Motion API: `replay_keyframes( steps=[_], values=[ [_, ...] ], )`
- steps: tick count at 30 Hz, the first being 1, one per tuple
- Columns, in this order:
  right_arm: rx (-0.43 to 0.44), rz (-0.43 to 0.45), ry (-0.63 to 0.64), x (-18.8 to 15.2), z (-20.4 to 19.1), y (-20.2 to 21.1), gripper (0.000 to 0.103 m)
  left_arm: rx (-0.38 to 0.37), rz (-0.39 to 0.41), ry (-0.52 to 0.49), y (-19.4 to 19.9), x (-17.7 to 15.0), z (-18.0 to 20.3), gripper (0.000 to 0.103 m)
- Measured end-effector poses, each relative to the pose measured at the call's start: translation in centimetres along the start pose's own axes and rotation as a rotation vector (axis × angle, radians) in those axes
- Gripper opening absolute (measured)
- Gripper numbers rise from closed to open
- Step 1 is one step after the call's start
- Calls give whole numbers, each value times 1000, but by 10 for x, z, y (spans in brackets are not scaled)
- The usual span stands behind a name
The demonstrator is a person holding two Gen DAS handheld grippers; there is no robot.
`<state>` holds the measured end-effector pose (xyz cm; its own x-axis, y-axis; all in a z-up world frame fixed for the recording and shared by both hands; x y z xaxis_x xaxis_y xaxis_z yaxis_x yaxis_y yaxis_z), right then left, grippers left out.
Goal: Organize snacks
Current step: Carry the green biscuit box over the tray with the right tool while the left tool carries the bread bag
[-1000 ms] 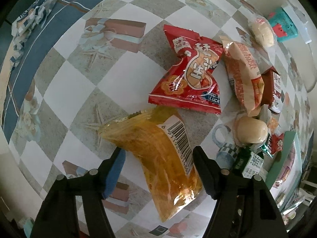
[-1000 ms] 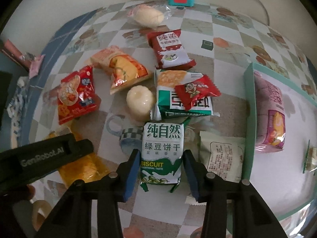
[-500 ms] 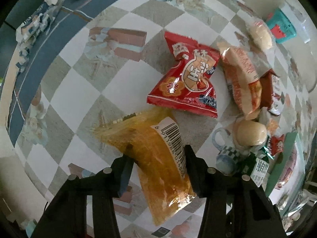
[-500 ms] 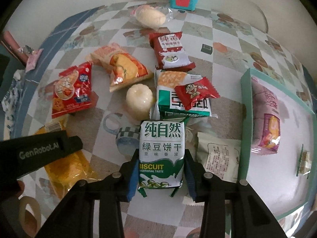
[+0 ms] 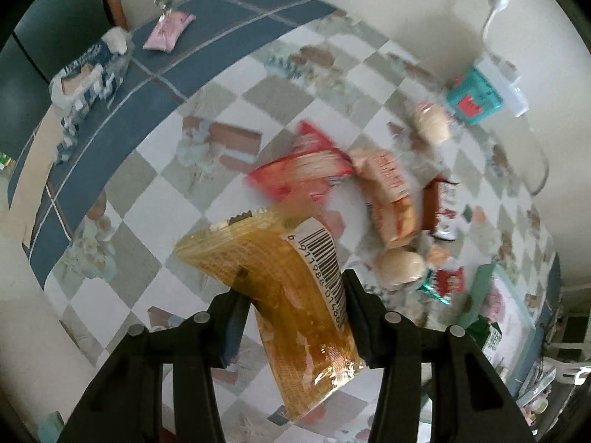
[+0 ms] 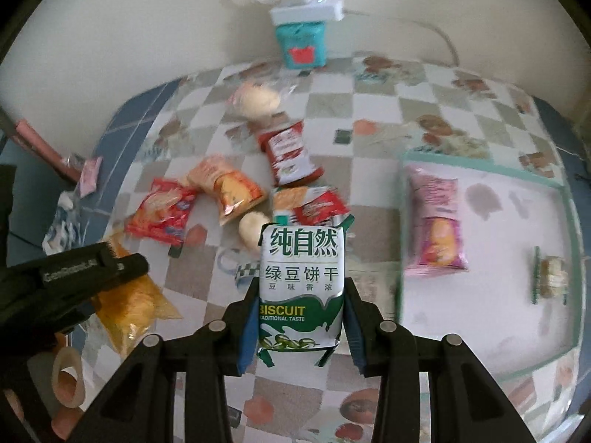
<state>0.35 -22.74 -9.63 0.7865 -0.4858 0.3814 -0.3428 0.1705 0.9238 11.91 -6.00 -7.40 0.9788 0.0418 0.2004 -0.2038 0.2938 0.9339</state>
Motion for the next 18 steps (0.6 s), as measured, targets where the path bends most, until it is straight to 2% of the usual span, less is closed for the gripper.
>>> replay_keyframes(
  steps=[6, 10, 13, 18],
  values=[
    [-25, 30, -73, 5, 34, 18, 43, -25, 44, -61, 22, -6, 20, 51],
    [-91, 43, -122, 6, 64, 25, 43, -49, 63, -133, 32, -16, 46, 51],
    [-140, 32, -167, 6, 92, 20, 43, -71, 55, -192, 31, -28, 68, 51],
    [-210, -41, -281, -7, 148, 2, 43, -95, 0, -297, 19, -55, 106, 51]
  ],
)
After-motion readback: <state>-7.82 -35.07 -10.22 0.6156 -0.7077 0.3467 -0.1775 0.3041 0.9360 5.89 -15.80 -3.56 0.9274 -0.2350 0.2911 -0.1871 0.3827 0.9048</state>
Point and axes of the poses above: each gripper's, at about its wrist camera, not at the fingertips, and y roughly against the way its jaws point, z to its right, x to its top, the point moved 6 cm from there along -y, roughly the way its jaws point, and after that the axes turned 7 degrees about -x, right-handed, at the moved point
